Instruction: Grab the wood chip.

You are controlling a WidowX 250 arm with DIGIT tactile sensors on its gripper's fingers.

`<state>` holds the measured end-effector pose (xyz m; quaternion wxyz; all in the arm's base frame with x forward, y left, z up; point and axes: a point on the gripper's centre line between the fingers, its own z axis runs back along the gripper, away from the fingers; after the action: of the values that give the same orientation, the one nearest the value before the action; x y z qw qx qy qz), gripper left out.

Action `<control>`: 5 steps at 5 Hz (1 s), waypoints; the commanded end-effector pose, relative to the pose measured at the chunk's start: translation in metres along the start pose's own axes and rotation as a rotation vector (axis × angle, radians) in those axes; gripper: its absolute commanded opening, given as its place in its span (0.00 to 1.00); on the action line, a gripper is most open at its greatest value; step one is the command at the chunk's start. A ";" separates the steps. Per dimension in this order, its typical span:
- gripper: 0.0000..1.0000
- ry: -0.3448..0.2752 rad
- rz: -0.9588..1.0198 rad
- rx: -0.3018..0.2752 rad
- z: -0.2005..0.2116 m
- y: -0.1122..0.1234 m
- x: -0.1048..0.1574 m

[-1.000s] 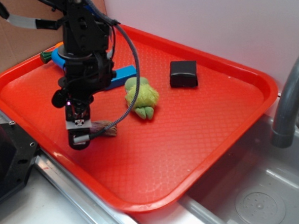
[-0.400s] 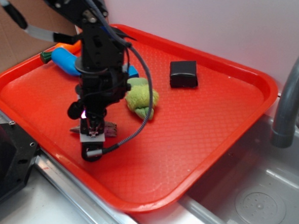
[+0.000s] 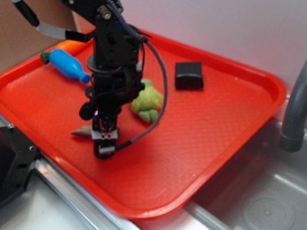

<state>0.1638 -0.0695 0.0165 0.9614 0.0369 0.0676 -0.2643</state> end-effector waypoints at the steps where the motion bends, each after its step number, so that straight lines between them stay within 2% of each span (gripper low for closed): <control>1: 0.00 -0.037 0.111 0.051 0.073 0.004 -0.026; 2: 0.00 -0.069 0.224 0.002 0.121 0.010 -0.040; 3: 0.00 -0.047 0.452 -0.053 0.160 0.023 -0.061; 4: 0.00 -0.150 0.630 -0.039 0.181 0.041 -0.102; 5: 0.00 -0.231 0.702 0.000 0.188 0.058 -0.122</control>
<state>0.1158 0.0232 0.2142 0.9960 0.0243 -0.0361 0.0777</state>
